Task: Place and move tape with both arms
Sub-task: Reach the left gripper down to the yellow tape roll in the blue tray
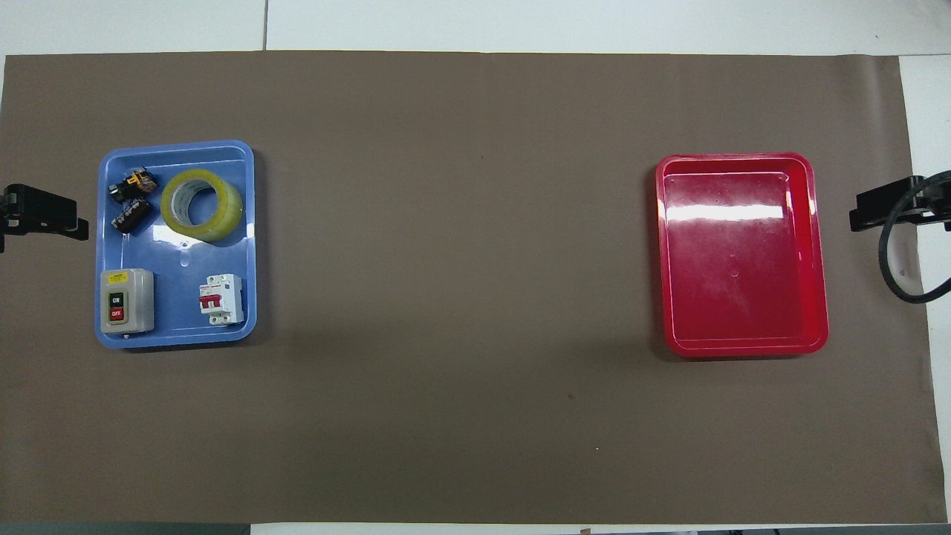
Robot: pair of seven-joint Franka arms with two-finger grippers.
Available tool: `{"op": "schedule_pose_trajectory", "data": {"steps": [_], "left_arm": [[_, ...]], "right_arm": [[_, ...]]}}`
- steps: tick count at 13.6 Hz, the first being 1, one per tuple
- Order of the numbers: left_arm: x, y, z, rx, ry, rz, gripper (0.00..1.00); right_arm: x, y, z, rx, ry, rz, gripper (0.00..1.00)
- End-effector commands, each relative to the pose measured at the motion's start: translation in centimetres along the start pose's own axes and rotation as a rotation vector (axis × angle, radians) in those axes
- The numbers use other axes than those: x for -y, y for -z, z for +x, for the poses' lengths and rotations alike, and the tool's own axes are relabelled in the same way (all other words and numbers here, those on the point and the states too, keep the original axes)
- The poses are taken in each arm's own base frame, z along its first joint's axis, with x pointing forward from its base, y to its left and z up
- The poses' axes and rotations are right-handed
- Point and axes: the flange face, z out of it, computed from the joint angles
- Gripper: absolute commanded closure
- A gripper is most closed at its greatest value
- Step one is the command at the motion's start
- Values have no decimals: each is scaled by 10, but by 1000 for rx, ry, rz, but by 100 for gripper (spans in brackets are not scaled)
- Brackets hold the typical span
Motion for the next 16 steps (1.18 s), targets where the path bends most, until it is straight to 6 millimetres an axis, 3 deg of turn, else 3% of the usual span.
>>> {"op": "schedule_pose_trajectory", "data": {"steps": [1,11,13,16], "left_arm": [[-3,1,-6,-14,-13,-25,0],[-8,3,-6,-19,-14,-25,0],[-9,5,-3,-51,-20,-26,0],[-4,-5,8,-85,-12,-27,0]], "right_arm": [[1,4,-1,1,22,5,0],[0,4,-3,23,22,5,0],[1,14,-6,20,22,5,0],[1,12,-3,20,22,6,0]]}}
